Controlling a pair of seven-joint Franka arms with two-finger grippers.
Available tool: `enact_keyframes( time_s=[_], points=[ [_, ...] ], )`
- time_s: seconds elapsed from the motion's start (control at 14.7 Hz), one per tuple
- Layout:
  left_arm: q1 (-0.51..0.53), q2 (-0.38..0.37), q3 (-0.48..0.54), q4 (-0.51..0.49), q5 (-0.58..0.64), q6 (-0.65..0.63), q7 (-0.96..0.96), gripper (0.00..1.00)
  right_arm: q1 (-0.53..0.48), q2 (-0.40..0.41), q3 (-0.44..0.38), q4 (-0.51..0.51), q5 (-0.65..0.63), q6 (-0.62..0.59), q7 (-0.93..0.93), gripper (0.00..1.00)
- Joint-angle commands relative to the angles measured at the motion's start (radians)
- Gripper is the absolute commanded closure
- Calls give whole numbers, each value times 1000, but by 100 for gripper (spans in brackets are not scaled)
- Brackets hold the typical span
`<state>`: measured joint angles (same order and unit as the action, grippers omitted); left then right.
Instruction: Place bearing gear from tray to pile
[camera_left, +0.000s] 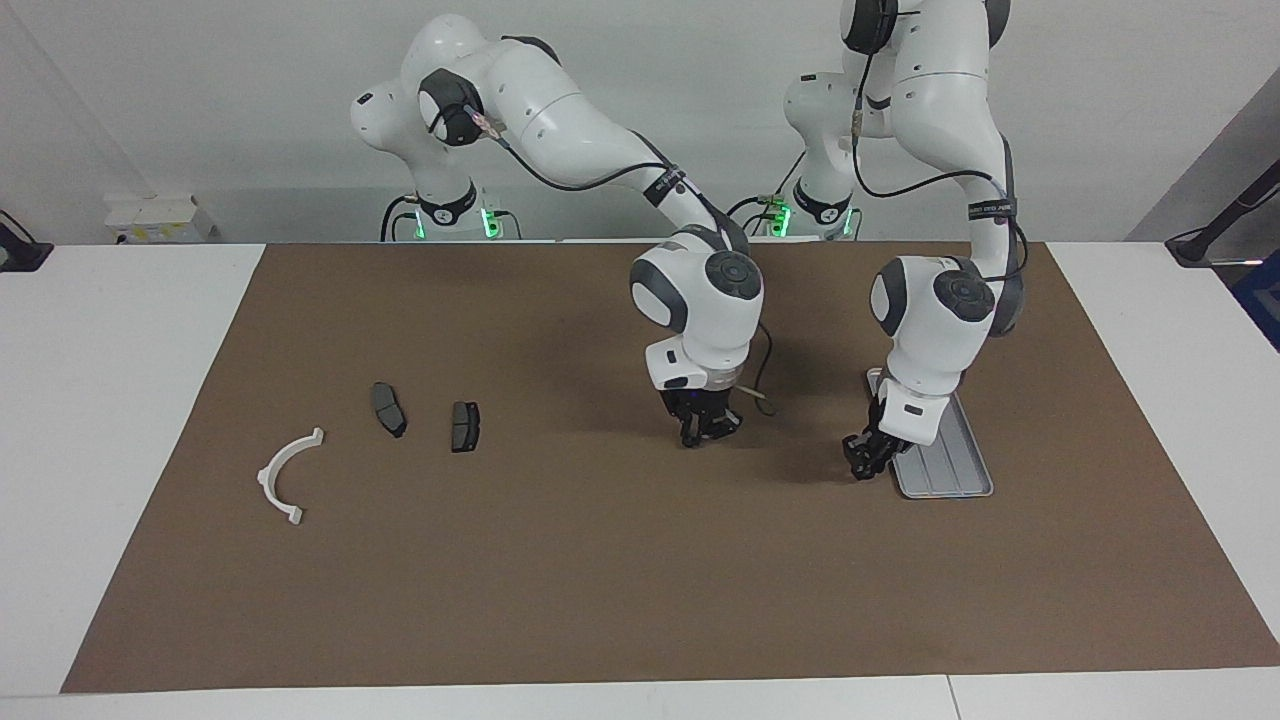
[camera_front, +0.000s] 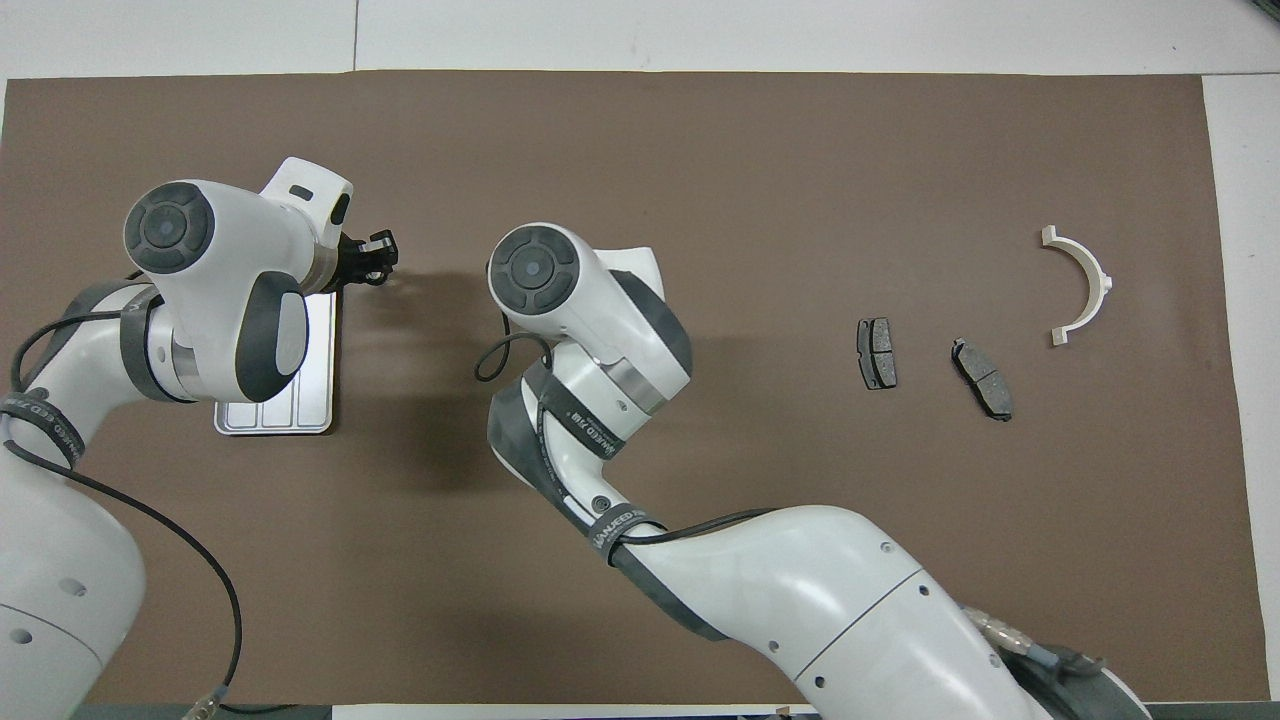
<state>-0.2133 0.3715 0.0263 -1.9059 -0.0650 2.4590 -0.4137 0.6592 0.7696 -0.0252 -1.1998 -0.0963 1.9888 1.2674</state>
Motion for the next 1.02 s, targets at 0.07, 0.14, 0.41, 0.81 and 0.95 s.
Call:
enact_keyframes(
  time_s=[0.07,0.14,0.41,0.81,0.95],
  points=[
    [-20,-22,9,-28,-6,14,-29,100,-104,-111,18,-23,6,-109,-228,100],
    [-53,-28,9,-39,-6,17,-71,100,-130,-130,18,-29,6,-139,-300,100],
    [-199,-43,18,-74,63,6,-337,100,-263,-200,19,-69,7,-191,-607,100],
    [-406,-54,18,-79,157,-54,-652,100,-420,-216,19,-110,7,-171,-916,100],
    [-452,-51,18,-94,220,-63,-735,100,-475,-233,21,-164,10,-109,-1012,100]
  ],
)
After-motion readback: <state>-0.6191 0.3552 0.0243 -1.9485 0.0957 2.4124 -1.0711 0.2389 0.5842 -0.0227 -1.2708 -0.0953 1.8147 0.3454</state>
